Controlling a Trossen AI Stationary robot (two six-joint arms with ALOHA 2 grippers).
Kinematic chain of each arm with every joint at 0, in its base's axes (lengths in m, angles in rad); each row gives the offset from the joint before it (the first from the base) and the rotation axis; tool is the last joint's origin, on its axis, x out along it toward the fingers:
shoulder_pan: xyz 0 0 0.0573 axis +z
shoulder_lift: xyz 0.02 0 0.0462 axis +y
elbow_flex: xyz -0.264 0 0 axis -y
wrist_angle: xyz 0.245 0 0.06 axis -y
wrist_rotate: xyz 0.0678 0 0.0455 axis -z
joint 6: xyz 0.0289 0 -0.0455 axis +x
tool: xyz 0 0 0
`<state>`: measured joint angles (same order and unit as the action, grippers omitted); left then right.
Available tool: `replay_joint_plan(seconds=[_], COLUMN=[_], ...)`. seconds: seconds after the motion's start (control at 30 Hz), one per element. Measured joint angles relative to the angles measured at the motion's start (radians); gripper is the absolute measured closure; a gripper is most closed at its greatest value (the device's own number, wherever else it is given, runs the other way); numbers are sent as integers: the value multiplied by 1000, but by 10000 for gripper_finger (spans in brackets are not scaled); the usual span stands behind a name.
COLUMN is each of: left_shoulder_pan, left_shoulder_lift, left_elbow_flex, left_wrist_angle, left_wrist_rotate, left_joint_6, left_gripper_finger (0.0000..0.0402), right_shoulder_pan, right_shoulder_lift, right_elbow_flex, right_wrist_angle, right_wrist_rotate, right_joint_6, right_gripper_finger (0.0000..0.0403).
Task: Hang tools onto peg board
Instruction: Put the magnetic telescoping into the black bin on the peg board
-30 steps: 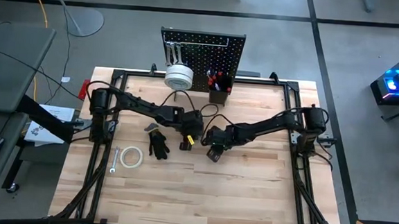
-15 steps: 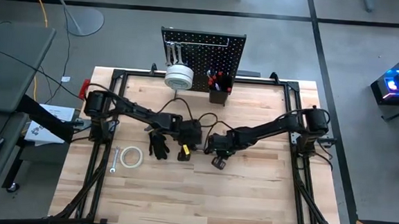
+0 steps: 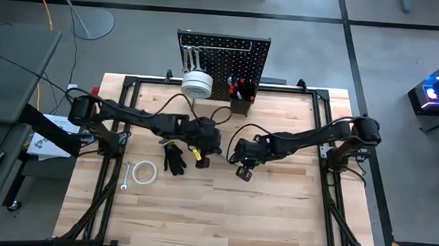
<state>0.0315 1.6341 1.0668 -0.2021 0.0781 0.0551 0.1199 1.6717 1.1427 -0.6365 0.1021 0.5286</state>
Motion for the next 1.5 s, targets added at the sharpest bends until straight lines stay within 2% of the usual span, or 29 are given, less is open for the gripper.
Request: replay_joint_plan(seconds=[0.17, 0.27, 0.37, 0.57, 0.7, 0.83, 0.97, 1.03, 1.17, 1.2, 1.27, 1.4, 1.43, 1.5], left_shoulder_pan=[0, 1, 10, 49, 66, 66, 52, 42, 23, 19, 13, -17, -20, -23], left_shoulder_lift=[9, 53, 97, 193, 240, 281, 304, 304, 297, 297, 302, 308, 308, 309], left_elbow_flex=[0, 0, 0, 0, 0, 2, 3, 2, 0, 0, -1, -1, -2, -3], left_wrist_angle=[-8, -17, -3, 36, 57, 79, 78, 76, 68, 71, 80, 106, 113, 128], left_wrist_rotate=[-14, -26, -65, -118, -121, -118, -119, -126, -113, -102, -73, -64, -57, -53], left_joint_6=[61, 83, 135, 191, 191, 184, 139, 118, 48, 17, -44, -95, -99, -110], left_gripper_finger=[400, 401, 401, 401, 401, 401, 401, 401, 401, 401, 401, 401, 401, 401], right_shoulder_pan=[-1, -8, -8, -15, -22, -22, -19, -11, 1, 3, 3, 3, 3, 2], right_shoulder_lift=[7, 43, 77, 139, 180, 235, 294, 311, 317, 317, 317, 321, 321, 321], right_elbow_flex=[0, -3, -3, -3, -2, 2, 10, 12, 12, 11, 13, 14, 14, 14], right_wrist_angle=[28, 38, 42, 46, 25, 21, 16, 12, 19, 33, 56, 94, 92, 77], right_wrist_rotate=[-10, -69, -108, -84, -61, -43, -57, -45, 7, 14, 18, 16, 13, 14], right_joint_6=[-11, -31, -87, -162, -179, -174, -190, -189, -119, -108, -91, -104, -100, -66], right_gripper_finger=[402, 386, 343, 231, 201, 211, 244, 275, 372, 384, 378, 334, 336, 367])
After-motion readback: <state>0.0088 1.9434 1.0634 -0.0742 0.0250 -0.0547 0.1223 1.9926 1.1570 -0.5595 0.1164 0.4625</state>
